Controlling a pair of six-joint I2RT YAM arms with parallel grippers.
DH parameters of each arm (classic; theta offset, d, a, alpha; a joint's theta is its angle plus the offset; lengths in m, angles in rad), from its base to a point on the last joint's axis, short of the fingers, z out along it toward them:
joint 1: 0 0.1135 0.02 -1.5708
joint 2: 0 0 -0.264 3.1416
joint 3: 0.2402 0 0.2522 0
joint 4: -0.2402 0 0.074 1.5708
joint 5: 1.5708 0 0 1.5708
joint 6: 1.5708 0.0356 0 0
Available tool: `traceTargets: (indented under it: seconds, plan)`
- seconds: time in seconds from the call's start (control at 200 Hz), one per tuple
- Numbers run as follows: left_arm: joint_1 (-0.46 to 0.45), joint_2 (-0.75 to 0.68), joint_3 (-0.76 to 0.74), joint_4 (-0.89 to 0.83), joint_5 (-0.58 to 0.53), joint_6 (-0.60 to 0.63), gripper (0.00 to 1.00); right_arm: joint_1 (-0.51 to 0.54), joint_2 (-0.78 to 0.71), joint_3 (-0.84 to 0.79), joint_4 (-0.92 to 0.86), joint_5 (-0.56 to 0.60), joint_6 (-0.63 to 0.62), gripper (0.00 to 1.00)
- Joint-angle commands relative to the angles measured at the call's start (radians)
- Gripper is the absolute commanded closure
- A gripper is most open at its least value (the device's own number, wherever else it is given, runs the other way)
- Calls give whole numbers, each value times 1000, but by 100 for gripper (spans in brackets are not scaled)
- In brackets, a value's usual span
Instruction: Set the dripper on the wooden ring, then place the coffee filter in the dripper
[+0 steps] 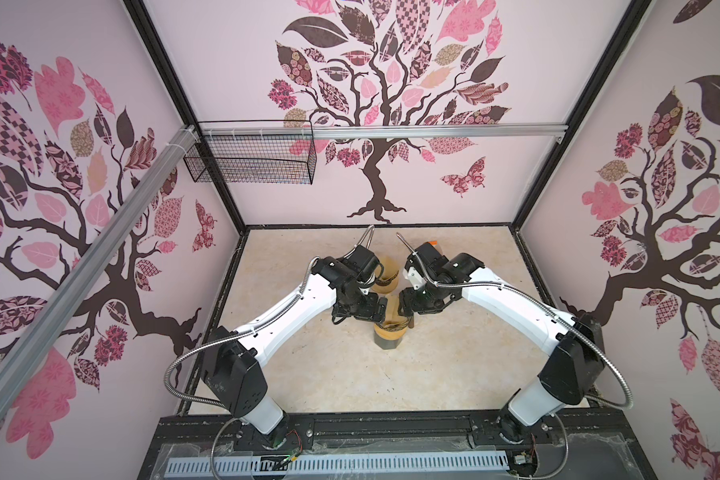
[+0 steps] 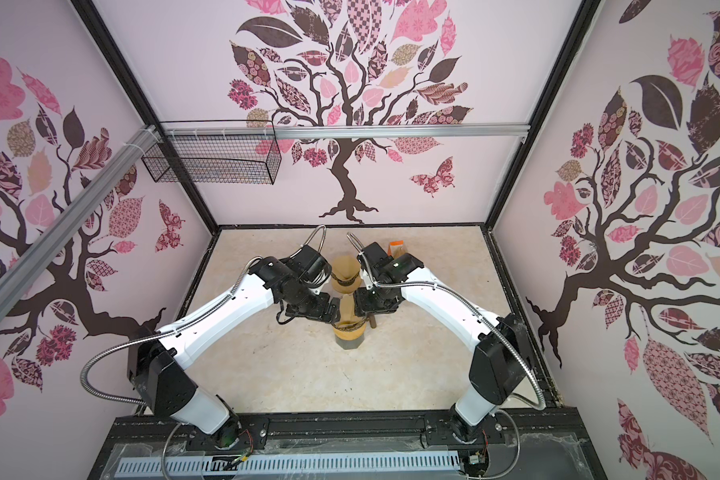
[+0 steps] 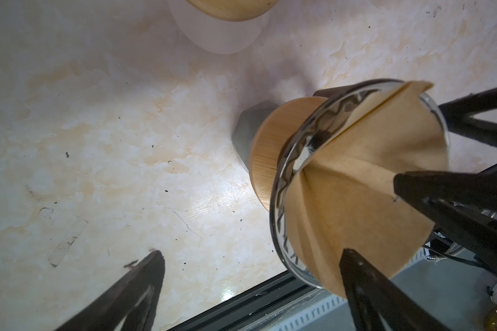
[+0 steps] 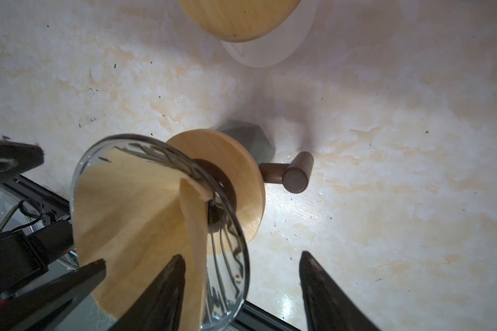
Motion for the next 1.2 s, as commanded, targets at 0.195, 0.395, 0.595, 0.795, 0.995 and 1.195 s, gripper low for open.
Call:
traceTargets:
  seconds: [0.195,0.395,0.595,0.795,0.995,1.195]
  plan:
    - [-6,27,-37,-9,27,33,2,6,63,82,-29,64,-25,35]
    - [-10,37,-49,-5,36,41,2,6,73,73,-23,82,-26,35]
    - [-13,48,-67,0,36,49,2,4,76,48,-16,92,-24,35]
    - [-16,58,-74,9,33,43,2,4,79,23,-1,89,-23,35]
    - [-16,72,-75,19,22,37,2,4,85,9,4,90,-21,36]
    - [-16,70,-63,12,17,36,2,3,82,7,4,98,-23,36]
